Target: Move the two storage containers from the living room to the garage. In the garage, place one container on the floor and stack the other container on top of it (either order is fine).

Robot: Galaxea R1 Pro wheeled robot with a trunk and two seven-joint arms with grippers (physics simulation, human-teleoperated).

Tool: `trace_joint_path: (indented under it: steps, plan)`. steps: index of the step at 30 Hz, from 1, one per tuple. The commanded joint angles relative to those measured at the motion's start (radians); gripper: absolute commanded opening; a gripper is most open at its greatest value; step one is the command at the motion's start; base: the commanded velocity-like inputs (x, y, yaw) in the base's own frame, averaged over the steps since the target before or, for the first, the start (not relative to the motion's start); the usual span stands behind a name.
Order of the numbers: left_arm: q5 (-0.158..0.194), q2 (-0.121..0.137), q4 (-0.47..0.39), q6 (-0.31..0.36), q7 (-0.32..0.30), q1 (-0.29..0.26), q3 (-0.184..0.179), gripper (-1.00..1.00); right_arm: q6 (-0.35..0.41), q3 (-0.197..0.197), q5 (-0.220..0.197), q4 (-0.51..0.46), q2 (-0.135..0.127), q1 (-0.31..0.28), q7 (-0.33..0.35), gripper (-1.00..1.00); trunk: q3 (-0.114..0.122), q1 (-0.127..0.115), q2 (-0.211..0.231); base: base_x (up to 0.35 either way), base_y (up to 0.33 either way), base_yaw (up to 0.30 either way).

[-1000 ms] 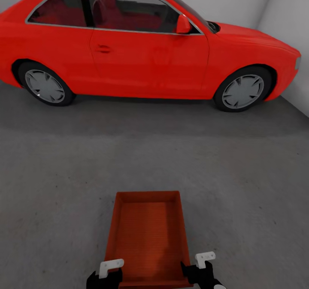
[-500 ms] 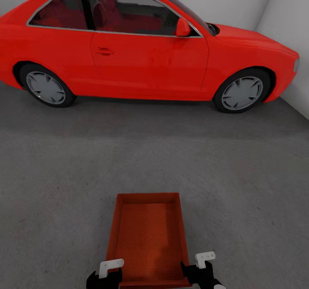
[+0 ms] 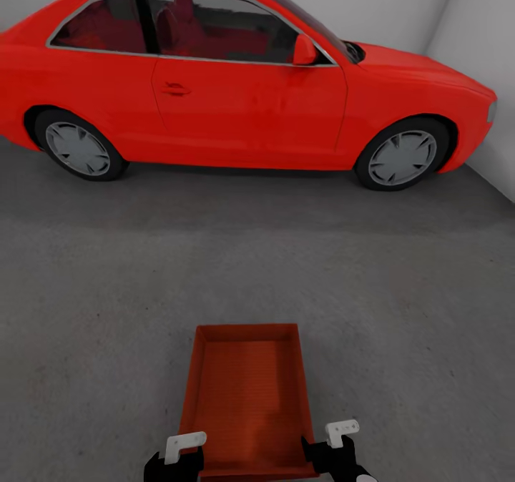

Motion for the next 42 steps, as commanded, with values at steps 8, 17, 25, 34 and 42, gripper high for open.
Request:
trace_joint_path:
  steps: [8,17,25,34,42]
  plan:
    - [-0.006,0.000,-0.001,0.007,0.005,0.000,-0.002,1.00,-0.003,-0.007,0.009,0.000,0.001,0.000,0.007,1.00,0.025,-0.031,0.056,0.000,0.000,0.000]
    - [-0.006,0.000,-0.001,0.006,0.005,0.000,-0.002,1.00,-0.003,-0.007,0.009,0.000,0.001,-0.001,0.007,1.00,0.053,-0.065,0.119,0.000,0.000,0.000]
    - [-0.006,0.000,0.000,0.006,0.005,0.000,-0.002,1.00,-0.003,-0.007,0.009,0.000,0.001,-0.001,0.006,1.00,0.078,-0.096,0.175,0.000,0.000,0.000]
    - [-0.006,0.000,0.000,0.006,0.005,0.000,-0.002,1.00,-0.003,-0.007,0.009,0.000,0.001,-0.001,0.006,1.00,0.106,-0.130,0.238,-0.013,0.000,0.000]
    - [-0.006,0.000,0.000,0.006,0.005,0.000,-0.002,1.00,-0.003,-0.007,0.009,0.000,0.001,-0.001,0.006,1.00,0.131,-0.161,0.294,-0.270,0.000,0.000]
